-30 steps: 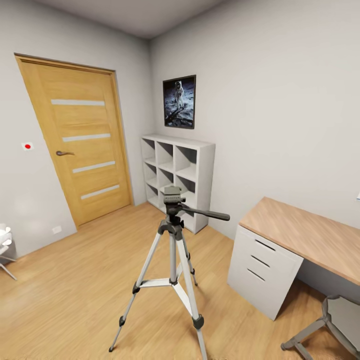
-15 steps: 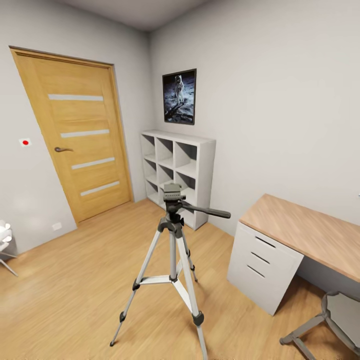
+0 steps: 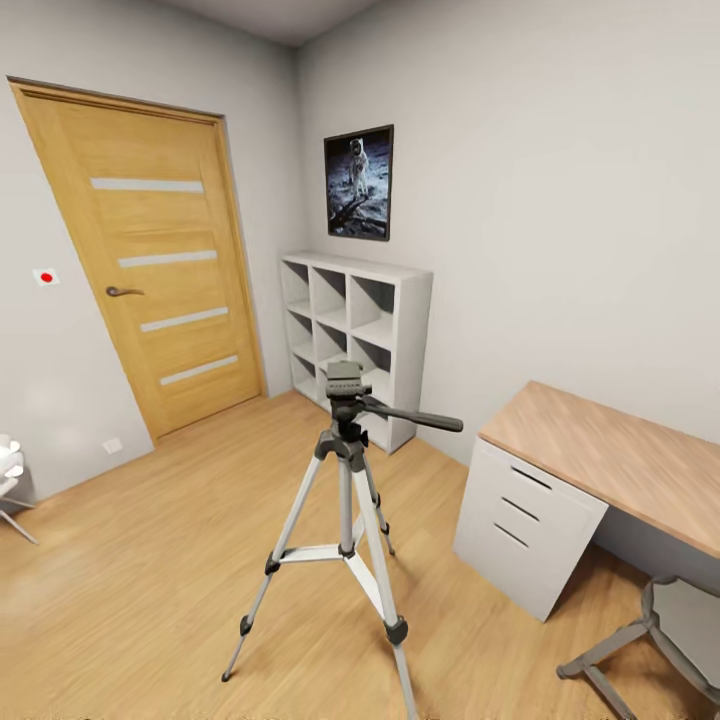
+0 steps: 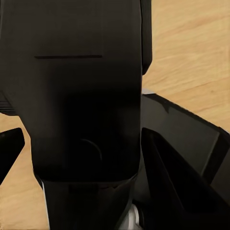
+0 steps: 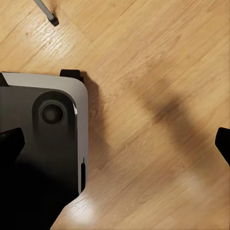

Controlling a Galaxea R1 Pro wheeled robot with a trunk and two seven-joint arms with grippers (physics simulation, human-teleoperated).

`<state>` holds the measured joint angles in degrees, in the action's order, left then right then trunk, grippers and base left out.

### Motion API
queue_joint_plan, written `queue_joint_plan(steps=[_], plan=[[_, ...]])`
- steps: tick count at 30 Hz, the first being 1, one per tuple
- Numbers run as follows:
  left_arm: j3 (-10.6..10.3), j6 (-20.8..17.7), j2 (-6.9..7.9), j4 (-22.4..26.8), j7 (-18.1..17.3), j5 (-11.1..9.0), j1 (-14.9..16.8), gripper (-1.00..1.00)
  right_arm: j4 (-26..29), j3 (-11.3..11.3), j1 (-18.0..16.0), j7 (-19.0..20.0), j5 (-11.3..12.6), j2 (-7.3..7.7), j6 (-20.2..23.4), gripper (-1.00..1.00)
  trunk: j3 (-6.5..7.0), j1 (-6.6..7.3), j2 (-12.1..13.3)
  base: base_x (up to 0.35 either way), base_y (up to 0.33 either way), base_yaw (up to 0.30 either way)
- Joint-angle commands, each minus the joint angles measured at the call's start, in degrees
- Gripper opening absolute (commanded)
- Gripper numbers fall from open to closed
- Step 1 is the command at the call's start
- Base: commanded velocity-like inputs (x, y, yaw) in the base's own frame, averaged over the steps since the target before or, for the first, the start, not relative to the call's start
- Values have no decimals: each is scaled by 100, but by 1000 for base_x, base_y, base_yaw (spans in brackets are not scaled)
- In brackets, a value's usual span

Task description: Attach the digital camera to the camera tripod in the bedroom.

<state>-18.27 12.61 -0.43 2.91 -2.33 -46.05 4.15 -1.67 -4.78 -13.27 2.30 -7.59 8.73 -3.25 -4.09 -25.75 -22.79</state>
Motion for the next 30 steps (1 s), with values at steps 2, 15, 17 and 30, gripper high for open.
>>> queue_joint_plan(steps=[2, 15, 17, 30], plan=[[-37, 23, -1, -10, -22, -46, 7, -100, -18, -50, -9, 16, -58, 4, -41, 100, -31, -3, -13, 0, 0, 0], [-44, 23, -1, -10, -22, -44, 7, -100, -18, -50, -9, 64, -64, 3, -27, 100, -150, -3, -13, 0, 0, 0], [-41, 23, -1, -10, -22, -44, 7, -100, -18, -50, -9, 68, -65, 2, -21, 100, -168, -3, -13, 0, 0, 0], [-39, 23, -1, -10, -22, -46, 7, -100, -18, -50, -9, 24, -66, -9, -7, 100, -287, -3, -13, 0, 0, 0]])
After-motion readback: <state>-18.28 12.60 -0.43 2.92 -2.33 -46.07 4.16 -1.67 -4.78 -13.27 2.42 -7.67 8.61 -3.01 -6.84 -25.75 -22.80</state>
